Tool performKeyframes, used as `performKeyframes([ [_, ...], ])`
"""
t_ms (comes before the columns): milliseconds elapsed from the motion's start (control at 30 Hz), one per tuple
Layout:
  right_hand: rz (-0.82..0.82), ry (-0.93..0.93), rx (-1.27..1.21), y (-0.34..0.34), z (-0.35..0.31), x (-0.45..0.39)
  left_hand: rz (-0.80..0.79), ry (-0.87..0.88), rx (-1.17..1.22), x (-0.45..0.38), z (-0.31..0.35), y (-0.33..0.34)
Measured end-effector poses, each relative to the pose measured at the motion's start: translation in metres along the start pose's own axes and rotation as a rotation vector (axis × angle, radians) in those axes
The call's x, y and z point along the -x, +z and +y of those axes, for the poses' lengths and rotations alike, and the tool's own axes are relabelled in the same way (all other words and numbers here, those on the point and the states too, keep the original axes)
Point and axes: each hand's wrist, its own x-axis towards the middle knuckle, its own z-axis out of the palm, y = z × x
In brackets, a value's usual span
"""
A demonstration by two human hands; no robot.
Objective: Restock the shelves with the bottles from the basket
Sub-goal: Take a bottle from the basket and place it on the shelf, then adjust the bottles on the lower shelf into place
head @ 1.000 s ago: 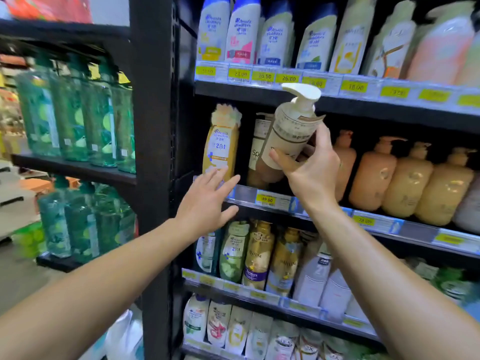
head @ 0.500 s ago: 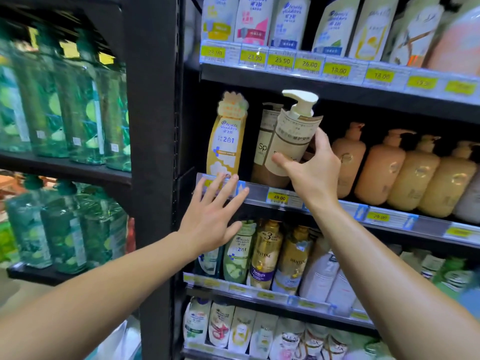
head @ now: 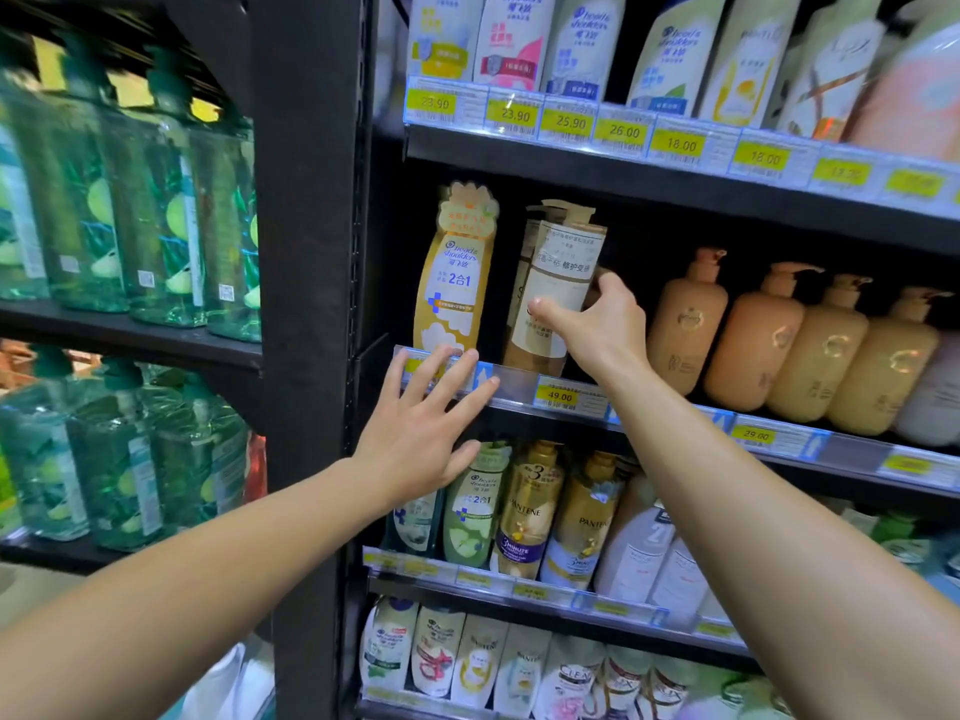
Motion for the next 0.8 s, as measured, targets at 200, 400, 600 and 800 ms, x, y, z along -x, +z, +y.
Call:
performKeyframes([
  [200, -0.07, 0.036, -0.001, 0.01, -0.005, -0.005, -0.02, -0.008, -0.006, 0.001, -0.001, -0.004],
  [400, -0.183, 0.058, 0.104, 0.012, 0.002, 0.0, -0.032, -0.009, 0.006, 0.0, -0.002, -0.004],
  [600, -0.249, 0.054, 0.227, 0.015, 0.013, 0.01, -0.055, -0.004, 0.007, 0.0, -0.003, -0.005],
  [800, -0.223, 0.043, 0.246, 0.017, 0.014, 0.013, -0.092, -0.015, 0.015, 0.0, -0.002, -0.008],
])
